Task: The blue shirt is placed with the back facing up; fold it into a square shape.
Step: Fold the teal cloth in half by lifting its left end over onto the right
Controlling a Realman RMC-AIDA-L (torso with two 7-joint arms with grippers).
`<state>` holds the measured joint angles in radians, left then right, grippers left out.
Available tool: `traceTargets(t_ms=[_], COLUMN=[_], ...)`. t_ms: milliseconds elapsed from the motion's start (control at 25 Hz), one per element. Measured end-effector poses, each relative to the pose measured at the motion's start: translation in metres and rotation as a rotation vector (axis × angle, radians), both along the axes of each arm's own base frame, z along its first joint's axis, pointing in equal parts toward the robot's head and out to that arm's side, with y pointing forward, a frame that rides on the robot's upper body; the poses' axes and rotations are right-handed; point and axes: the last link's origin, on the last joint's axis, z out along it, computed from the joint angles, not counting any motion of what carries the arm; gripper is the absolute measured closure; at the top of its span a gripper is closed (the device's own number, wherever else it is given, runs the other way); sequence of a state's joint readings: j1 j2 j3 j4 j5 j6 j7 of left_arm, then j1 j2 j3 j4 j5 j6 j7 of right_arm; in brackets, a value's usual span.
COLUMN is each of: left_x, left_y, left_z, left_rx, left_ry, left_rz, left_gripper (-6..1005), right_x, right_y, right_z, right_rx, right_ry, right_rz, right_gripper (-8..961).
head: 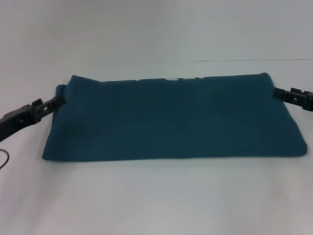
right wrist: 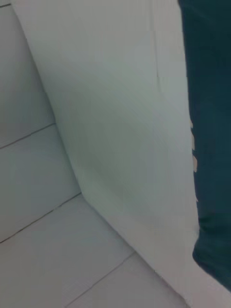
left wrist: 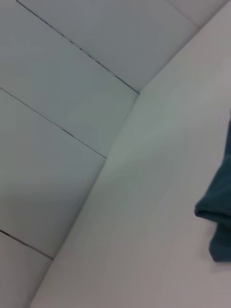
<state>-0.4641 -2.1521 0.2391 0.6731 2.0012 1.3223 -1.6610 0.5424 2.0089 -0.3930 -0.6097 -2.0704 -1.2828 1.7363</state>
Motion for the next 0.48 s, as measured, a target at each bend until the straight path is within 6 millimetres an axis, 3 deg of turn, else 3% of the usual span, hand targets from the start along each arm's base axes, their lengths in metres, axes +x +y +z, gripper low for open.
traceTargets(t_ms=[480], left_x=[-0.013], left_y=[-0.019], left_z=[0.003], left_rx=[-0.017], left_ry=[0.024], left_rz=[0.017], left_gripper=[61], right_x=[0.012], right_y=[-0.014], right_z=[0.017], right_rx=[-0.037], right_ry=[0.050], right_rz=[-0.071], right_gripper=[158])
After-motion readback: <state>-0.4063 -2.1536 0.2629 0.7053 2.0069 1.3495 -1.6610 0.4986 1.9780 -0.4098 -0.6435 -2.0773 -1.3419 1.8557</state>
